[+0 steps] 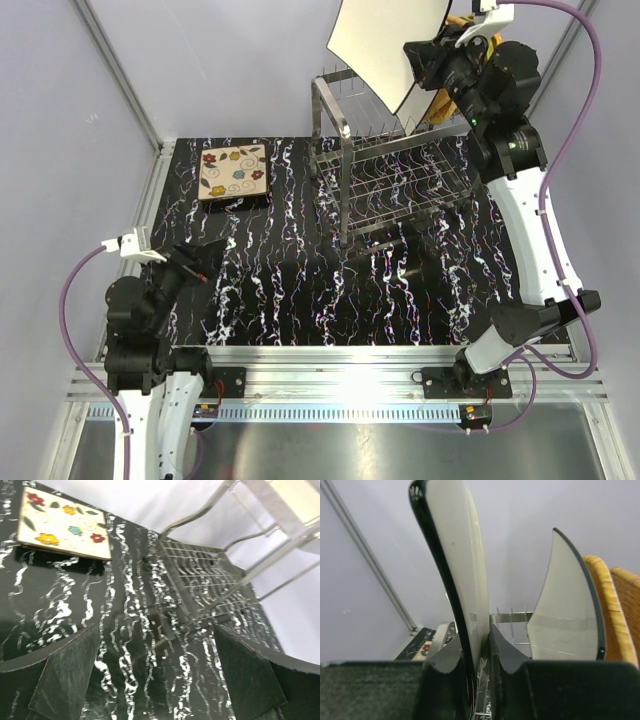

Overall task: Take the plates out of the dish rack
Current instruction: Pass the plate from the right arm to the left

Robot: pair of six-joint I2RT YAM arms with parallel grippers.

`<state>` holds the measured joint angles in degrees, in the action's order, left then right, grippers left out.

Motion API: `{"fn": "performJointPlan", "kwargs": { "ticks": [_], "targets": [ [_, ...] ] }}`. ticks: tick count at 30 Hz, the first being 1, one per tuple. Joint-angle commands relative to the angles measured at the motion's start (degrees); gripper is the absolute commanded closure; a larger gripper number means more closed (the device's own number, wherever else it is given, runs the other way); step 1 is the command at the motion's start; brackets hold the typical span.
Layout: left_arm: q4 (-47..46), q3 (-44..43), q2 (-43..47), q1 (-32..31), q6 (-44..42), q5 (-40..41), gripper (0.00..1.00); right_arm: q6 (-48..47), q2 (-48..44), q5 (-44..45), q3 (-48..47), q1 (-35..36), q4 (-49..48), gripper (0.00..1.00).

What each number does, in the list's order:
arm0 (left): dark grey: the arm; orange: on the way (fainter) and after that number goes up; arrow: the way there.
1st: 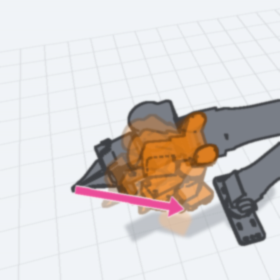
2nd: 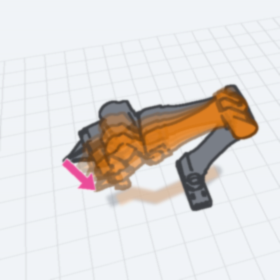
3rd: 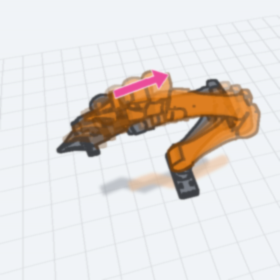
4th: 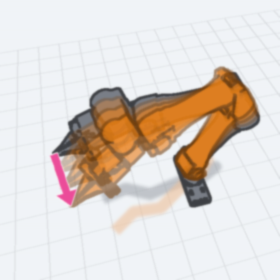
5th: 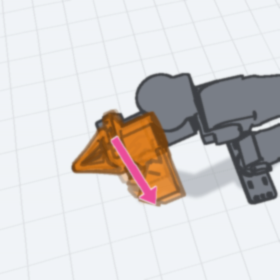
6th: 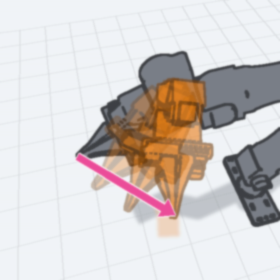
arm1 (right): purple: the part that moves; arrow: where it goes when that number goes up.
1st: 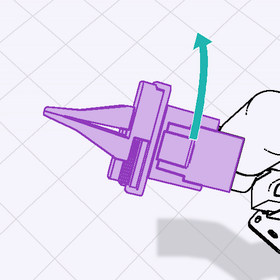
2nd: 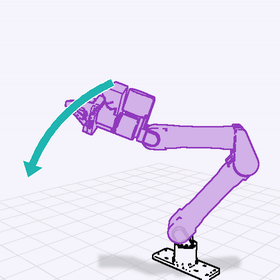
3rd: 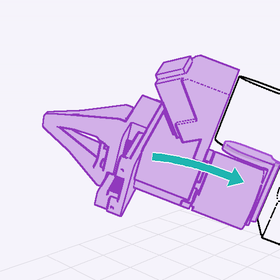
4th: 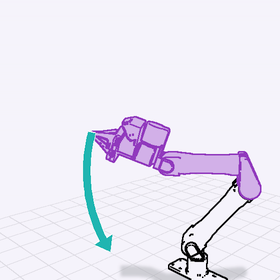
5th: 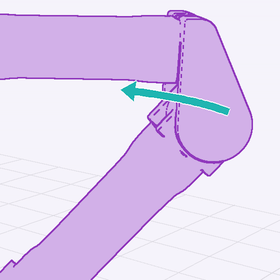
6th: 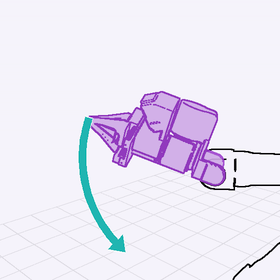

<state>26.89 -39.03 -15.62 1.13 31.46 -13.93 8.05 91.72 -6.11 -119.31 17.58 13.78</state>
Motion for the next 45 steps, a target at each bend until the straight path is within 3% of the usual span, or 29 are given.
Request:
{"fn": "performJointPlan", "kwargs": {
  "ticks": [1, 15, 26, 31, 45],
  "targets": [
    [-4.47, -3.25, -1.78, 0.19, 2.81, -5.48, 0.01, 6.88, -3.83, -4.87, -6.64, 0.35, -8.87, 1.0],
    [-14.05, -3.34, -2.75, 0.11, 8.08, -13.39, 0.01, 16.46, -6.99, -14.89, -7.0, 0.43, -1.74, 1.0],
    [-24.16, -4.04, -7.14, 0.1, 14.49, -19.9, 0.01, 21.3, -10.42, -23.15, 1.52, 2.19, -3.06, 1.0],
    [-36.02, -3.86, -10.74, 0.1, 23.19, -25.17, 0.01, 21.83, -12.62, -30.6, 6.18, 3.07, -4.81, 1.0],
    [-50.89, -1.75, -18.3, 0.1, 33.13, -35.72, 0.01, 17.0, -20.79, -44.07, 23.67, 6.14, -6.66, 1.0]
  ]
}}
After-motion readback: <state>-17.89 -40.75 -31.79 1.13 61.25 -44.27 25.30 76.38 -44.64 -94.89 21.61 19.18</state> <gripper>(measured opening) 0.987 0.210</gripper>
